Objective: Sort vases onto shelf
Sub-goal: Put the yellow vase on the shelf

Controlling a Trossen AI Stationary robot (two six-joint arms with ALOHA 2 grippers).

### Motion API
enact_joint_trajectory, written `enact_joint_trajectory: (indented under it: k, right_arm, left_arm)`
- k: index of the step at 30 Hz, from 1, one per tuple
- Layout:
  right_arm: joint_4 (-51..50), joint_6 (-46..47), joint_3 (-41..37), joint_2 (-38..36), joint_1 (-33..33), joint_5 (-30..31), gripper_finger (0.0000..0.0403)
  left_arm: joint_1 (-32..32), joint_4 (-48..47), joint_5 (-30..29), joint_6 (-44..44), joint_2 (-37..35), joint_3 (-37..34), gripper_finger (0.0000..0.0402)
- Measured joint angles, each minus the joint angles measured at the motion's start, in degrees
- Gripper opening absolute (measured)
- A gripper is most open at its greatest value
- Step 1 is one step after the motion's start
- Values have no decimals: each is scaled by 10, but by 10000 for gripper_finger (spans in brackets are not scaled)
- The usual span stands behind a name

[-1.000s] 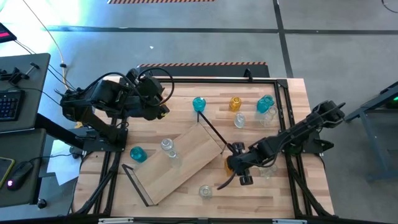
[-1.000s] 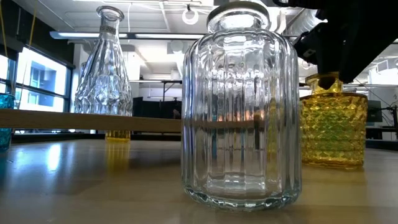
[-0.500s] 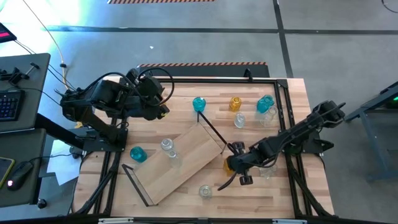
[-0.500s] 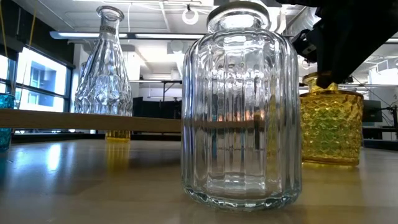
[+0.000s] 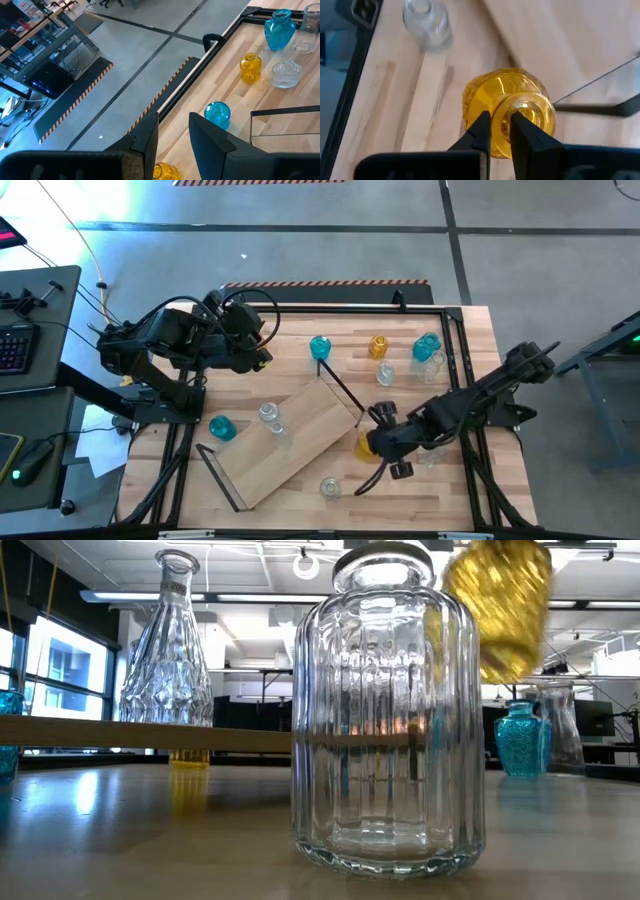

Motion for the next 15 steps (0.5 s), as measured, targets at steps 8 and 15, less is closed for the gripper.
enact_joint_trajectory:
  k: [8,15]
  right_arm:
    - [4,-87,71,-1,-23,33,19]
    - [44,-141,73,0,-73,27,19]
  left_arm:
    - [0,0,0,0,0,0,102]
    - [0,0,2,-1,0,0,102]
